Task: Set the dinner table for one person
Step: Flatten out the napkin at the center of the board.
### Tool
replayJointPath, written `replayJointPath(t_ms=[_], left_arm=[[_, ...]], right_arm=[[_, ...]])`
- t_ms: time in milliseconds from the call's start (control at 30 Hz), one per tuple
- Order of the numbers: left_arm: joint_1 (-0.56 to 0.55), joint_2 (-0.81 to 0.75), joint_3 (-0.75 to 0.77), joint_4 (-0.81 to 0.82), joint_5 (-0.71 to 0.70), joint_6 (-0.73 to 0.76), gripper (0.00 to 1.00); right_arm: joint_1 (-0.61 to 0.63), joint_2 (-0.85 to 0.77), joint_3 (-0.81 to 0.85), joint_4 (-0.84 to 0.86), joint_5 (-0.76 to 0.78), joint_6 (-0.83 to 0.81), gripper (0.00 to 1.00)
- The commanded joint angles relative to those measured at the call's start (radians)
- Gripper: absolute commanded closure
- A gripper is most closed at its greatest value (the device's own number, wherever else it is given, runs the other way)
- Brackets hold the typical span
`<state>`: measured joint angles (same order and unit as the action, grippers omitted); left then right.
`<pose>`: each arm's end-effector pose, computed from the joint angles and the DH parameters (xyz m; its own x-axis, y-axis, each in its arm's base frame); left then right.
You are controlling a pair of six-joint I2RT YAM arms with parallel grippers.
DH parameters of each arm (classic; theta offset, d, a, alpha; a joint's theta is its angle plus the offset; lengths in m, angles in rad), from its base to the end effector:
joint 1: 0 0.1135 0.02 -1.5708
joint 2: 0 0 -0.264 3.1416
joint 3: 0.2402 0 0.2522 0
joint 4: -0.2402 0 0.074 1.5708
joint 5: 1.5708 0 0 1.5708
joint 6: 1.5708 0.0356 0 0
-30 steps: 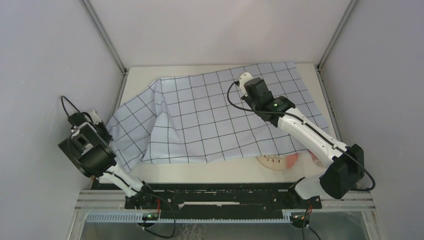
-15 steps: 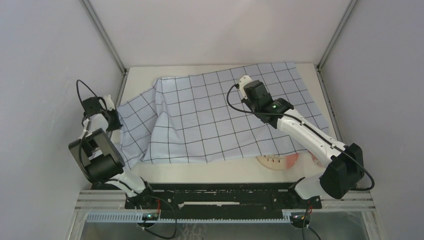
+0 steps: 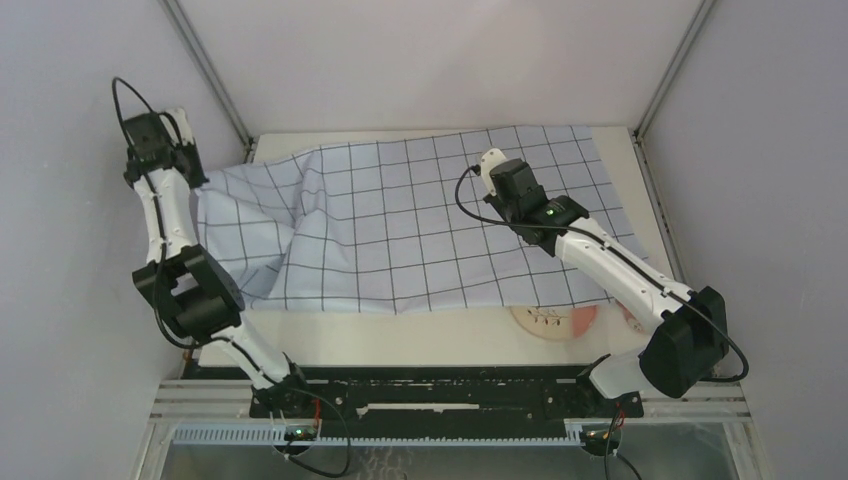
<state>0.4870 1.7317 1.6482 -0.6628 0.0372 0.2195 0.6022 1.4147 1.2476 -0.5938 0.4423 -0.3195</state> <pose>0.3469 0.1822 0.3391 -0.6822 -0.1150 -0.7221 -0.3022 0.9436 0.1352 0.2619 0.1616 0.3195 -0.4590 -0.6599 -0.5949 -0.4220 0.7511 -0.5077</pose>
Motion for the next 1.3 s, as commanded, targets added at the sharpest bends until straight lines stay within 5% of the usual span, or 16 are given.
replayJointPath(t_ms=[0,867,1267], left_arm=[[-0.027,0.048,0.253,-0.099,-0.097,0.016,1.00],[-0.269,0.349,0.561,-0.011,-0.574,0.076,1.00],[-0.321,0.462,0.776,0.014,-0.554,0.139,1.00]], right_arm=[[-0.003,-0.014,-0.001,0.038,-0.023,0.020,0.94],[0.014,-0.094,-0.048,0.021,-0.048,0.031,0.96],[0.046,-0.074,-0.054,0.077,-0.051,0.023,0.97]])
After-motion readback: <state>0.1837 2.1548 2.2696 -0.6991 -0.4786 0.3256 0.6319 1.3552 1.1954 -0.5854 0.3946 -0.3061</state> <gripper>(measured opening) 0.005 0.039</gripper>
